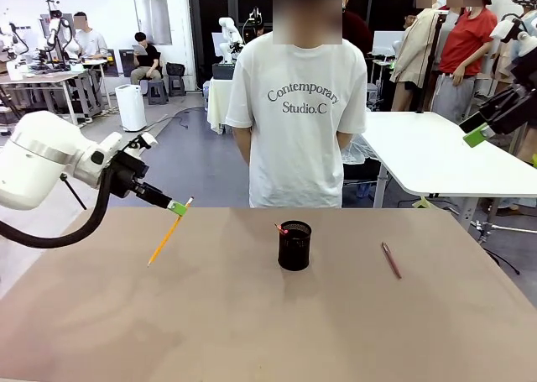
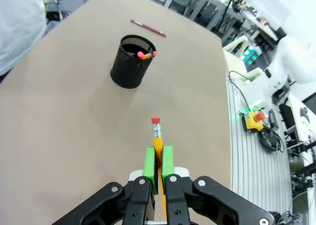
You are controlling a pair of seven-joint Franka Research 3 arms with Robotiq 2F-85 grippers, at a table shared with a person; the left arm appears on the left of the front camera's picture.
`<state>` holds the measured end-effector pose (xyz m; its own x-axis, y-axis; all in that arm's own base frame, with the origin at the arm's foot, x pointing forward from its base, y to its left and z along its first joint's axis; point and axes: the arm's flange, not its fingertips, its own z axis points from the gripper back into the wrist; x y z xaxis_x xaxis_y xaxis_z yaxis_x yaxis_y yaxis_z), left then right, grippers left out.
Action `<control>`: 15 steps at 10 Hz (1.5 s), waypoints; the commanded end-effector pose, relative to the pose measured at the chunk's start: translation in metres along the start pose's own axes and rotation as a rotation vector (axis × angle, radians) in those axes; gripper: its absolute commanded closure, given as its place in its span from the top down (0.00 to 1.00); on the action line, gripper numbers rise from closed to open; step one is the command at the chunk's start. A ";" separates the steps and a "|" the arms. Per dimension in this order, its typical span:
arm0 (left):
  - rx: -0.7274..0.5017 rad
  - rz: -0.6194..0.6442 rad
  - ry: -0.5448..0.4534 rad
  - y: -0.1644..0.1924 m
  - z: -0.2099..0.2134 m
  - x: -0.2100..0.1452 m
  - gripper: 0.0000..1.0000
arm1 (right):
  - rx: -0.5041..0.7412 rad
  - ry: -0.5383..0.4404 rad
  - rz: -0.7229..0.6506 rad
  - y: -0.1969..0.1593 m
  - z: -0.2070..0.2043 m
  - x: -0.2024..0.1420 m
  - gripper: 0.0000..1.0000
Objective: Place the pens into the pen holder.
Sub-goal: Pick up a writing instrument from the table and place it into the Pen holder.
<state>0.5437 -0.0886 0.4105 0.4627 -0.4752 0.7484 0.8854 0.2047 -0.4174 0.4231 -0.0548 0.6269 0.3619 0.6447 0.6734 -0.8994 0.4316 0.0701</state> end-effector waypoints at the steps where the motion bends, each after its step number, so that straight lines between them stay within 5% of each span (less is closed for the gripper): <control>1: 0.007 0.038 0.005 0.003 0.000 0.004 0.00 | 0.001 -0.001 0.004 0.001 0.002 0.002 1.00; 5: 0.002 0.022 0.002 0.002 -0.002 0.000 0.00 | 0.001 -0.001 0.004 0.001 0.002 0.002 1.00; 7: -0.178 -0.023 -0.225 -0.002 -0.012 0.015 0.00 | 0.001 -0.001 0.004 0.001 0.002 0.002 1.00; 11: -0.301 -0.248 -0.438 -0.005 -0.028 0.047 0.00 | 0.001 -0.001 0.004 0.001 0.002 0.002 1.00; 15: -0.312 -0.516 -0.478 0.003 -0.069 0.082 0.00 | 0.001 -0.001 0.004 0.001 0.002 0.002 1.00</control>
<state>0.5697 -0.1792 0.4363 0.0790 -0.0304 0.9964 0.9735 -0.2129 -0.0836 0.4231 -0.0548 0.6269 0.3618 0.6448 0.6733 -0.8994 0.4315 0.0701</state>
